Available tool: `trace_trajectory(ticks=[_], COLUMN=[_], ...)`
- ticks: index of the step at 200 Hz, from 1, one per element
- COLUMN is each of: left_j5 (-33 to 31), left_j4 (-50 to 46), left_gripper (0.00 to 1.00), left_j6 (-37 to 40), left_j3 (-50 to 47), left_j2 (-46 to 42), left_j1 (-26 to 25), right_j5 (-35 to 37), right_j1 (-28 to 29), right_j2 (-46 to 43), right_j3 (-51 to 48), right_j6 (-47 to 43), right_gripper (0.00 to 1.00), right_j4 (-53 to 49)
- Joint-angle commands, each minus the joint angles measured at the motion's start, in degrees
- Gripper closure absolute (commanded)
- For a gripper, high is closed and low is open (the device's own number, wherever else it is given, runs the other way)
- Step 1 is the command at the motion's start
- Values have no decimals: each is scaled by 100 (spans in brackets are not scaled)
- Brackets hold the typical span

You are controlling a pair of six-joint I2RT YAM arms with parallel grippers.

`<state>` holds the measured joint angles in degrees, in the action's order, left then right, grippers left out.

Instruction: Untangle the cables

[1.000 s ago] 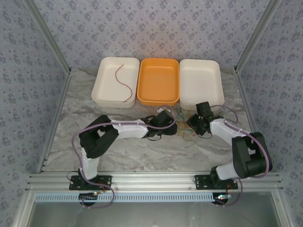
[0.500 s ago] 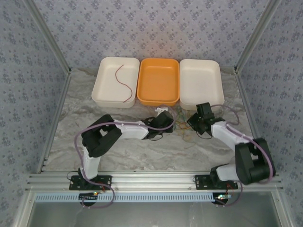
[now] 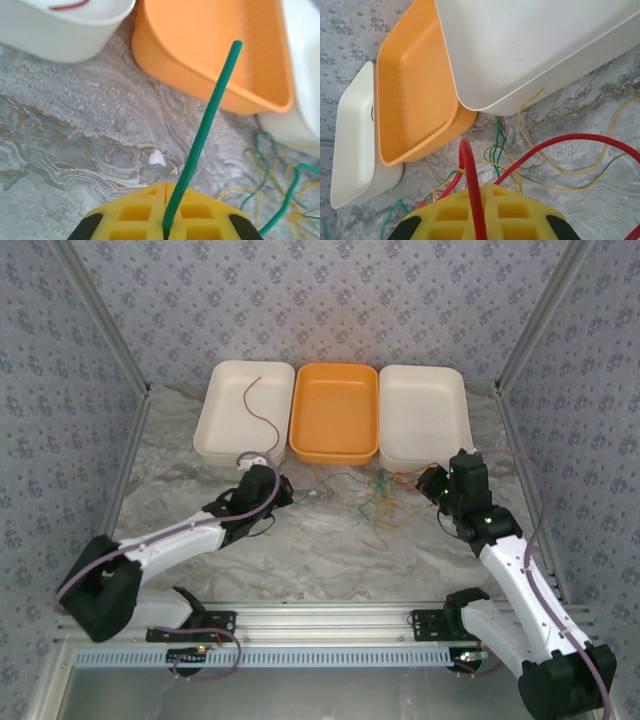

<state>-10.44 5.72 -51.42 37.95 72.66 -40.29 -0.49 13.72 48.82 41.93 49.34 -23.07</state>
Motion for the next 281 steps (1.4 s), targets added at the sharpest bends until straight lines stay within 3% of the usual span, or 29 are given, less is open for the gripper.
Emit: trace_trajectory(ticks=[1, 57, 97, 197, 206, 223, 236, 252, 281], left_j5=[194, 717, 1097, 2145, 2160, 2178, 2176, 2130, 2099], left_j4=[-530, -1041, -1548, -1653, -1725, -1870, -1879, -1883, -1790], left_gripper=[100, 100, 100, 100, 100, 100, 100, 100, 100], left_j6=[256, 198, 375, 407, 438, 479, 466, 446, 413], left_j3=[98, 220, 848, 1813, 1927, 2098, 2106, 2050, 1897], left_j2=[-507, -1590, -1782, -1658, -1668, -1642, -1624, -1606, -1606], left_j1=[187, 982, 1428, 1437, 1424, 1398, 1377, 1367, 1343], right_j5=[-83, -90, -379, -784, -854, -796, -406, 328, 1438], right_j1=[-44, -323, -705, -323, -291, -55, 265, 883, 1932], right_j2=[49, 48, 189, 1222, 1316, 1270, 1011, 495, -278], right_j3=[244, 487, 719, 201, 106, 62, 78, 70, 0], right_j6=[-157, -294, -418, -323, -299, -428, -580, -689, -1145], right_gripper=[100, 100, 100, 100, 88, 56, 42, 33, 32], right_j4=[-118, -238, -242, 156, 227, 270, 207, 112, 127])
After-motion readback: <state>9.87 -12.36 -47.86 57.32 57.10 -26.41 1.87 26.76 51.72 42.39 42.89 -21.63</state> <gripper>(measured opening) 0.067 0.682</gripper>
